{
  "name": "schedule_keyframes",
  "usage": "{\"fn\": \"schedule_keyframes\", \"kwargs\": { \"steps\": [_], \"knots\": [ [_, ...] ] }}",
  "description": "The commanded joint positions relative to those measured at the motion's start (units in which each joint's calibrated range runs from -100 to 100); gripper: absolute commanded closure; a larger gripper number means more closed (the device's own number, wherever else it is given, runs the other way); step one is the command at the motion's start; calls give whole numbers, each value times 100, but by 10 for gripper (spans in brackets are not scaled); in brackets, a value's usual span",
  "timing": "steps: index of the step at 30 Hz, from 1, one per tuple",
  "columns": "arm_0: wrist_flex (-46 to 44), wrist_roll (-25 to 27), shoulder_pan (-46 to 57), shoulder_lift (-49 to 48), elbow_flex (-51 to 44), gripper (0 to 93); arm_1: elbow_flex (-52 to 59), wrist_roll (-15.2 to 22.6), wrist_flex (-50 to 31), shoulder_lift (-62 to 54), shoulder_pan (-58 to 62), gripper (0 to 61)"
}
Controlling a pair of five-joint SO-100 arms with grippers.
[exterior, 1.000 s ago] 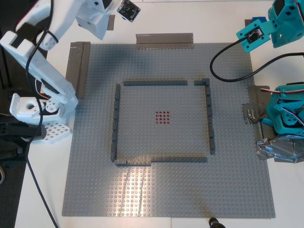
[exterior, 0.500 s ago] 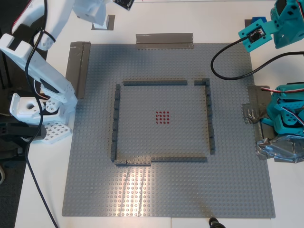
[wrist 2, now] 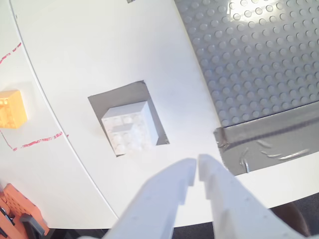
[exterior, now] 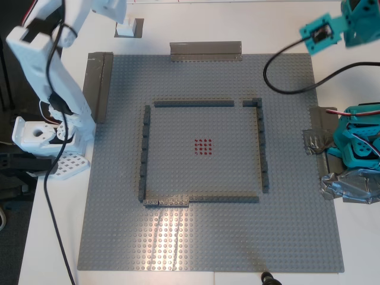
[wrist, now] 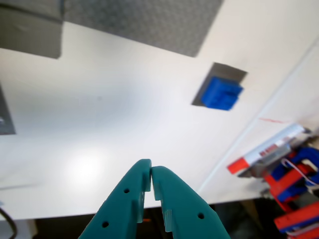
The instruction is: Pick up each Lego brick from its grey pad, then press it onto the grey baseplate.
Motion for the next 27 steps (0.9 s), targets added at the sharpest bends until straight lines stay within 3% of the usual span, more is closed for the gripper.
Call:
{"fn": "schedule_keyframes", "kwargs": {
  "steps": [1,4,7,13,16,21,27],
  "knots": [
    [-268,-4,-103,-17,-807,927,-972,54,-90,24,-51,613],
    [-609,-18,-81,35,-798,927,-1956,108,284,504,-87,613],
    [-805,6,79,473,-862,927,-4232,73,1456,1809,-188,613],
    [-1032,-43,325,1803,-1783,869,-4232,88,1424,2092,-421,613],
    [-1032,-23,405,2155,-2351,861,-3247,117,1017,1766,-508,613],
    [-1032,1,412,2421,-2803,859,-773,323,-456,736,-602,613],
    [-1024,1,398,2481,-2740,765,-69,454,-1205,633,-718,590]
  ]
}}
